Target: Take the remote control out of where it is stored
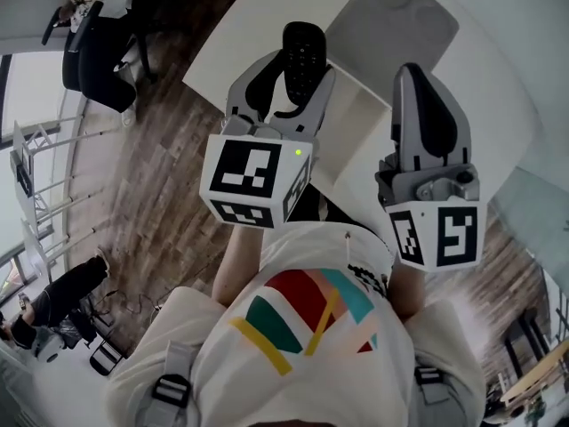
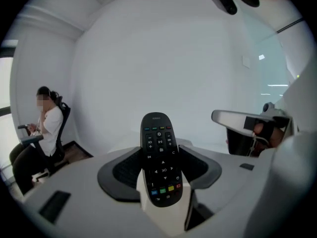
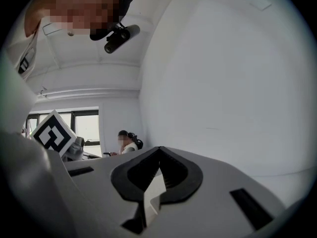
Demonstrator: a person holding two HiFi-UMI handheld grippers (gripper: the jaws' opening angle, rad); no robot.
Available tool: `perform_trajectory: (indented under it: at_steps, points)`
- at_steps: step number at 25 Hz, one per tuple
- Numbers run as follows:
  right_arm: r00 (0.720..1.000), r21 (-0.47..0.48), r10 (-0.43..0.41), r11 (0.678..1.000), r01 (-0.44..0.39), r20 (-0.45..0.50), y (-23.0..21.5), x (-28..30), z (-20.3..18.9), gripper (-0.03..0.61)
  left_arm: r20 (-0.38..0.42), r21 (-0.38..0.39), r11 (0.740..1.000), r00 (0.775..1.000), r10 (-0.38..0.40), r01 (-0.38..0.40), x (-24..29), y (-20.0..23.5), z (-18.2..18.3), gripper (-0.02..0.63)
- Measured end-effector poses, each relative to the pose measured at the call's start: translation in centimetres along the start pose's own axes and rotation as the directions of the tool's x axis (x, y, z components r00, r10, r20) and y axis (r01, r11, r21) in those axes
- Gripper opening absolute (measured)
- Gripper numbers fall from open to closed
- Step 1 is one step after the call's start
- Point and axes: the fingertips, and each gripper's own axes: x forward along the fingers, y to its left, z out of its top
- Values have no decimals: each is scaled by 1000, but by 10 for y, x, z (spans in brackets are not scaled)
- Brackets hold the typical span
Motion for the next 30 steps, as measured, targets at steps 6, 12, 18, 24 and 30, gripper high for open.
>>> perform_trajectory:
  at_steps: [6,12,18,24,30]
  points:
    - [995,-20,-2,1000,4,96,9,-10,48,2,223,82,996,975,3,-22,-47,-4,71,245]
    - [986,-115,17,993,2,169,28,-24,86,2,450,108,991,892,27,-84,-96,-4,116,245]
    - [988,-148,-24,988,46,150,28,-33,84,2,547,105,990,837,23,-95,-123,-13,131,245]
    - [986,-133,-55,988,76,157,22,-37,83,2,548,110,988,836,32,-110,-127,-14,129,245]
    - [987,-137,-63,987,83,148,18,-40,82,2,575,124,985,818,26,-118,-134,-19,135,245]
